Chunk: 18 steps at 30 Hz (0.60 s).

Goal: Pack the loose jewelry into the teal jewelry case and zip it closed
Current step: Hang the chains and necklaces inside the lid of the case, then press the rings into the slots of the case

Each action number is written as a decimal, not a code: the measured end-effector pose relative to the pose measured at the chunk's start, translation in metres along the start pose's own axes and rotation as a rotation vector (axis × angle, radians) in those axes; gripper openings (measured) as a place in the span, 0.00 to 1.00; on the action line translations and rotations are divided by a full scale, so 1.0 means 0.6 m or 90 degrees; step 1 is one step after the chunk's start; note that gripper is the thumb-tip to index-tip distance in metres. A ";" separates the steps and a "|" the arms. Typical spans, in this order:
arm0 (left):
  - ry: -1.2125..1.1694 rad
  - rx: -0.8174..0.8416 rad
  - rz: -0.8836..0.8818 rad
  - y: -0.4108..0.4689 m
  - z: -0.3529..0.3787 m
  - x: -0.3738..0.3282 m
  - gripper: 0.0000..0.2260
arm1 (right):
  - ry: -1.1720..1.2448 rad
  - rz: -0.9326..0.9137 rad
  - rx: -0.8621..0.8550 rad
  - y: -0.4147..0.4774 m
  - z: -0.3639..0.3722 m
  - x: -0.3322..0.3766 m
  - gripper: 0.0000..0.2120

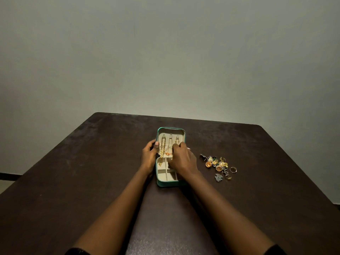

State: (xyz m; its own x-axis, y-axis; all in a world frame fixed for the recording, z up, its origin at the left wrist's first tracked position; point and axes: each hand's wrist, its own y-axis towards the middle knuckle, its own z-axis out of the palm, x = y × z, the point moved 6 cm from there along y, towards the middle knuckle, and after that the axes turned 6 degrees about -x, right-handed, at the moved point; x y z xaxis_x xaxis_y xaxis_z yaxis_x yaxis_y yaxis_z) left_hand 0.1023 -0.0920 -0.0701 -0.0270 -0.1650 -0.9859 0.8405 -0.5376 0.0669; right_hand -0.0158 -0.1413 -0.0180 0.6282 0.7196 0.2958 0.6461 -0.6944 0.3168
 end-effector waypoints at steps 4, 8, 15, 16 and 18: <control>0.034 -0.002 0.009 0.008 0.001 0.008 0.13 | -0.039 -0.014 0.007 0.008 0.002 0.008 0.15; 0.053 -0.003 0.020 0.007 0.000 0.010 0.08 | -0.030 -0.034 0.014 0.004 0.005 0.008 0.13; 0.057 0.003 0.011 -0.002 -0.002 0.005 0.08 | 0.148 0.029 -0.023 0.017 -0.005 -0.026 0.10; 0.054 0.003 0.011 -0.003 -0.002 0.004 0.09 | 0.165 0.035 -0.034 0.019 -0.006 -0.030 0.10; 0.054 0.005 0.013 -0.005 0.000 0.002 0.10 | 0.192 0.034 -0.075 0.022 -0.014 -0.037 0.09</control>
State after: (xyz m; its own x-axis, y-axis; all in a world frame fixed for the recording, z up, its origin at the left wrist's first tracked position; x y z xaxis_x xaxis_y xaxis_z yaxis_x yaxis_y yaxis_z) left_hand 0.1001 -0.0906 -0.0714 0.0363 -0.1060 -0.9937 0.8360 -0.5416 0.0883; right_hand -0.0247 -0.1663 -0.0125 0.4920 0.6636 0.5635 0.5499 -0.7387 0.3899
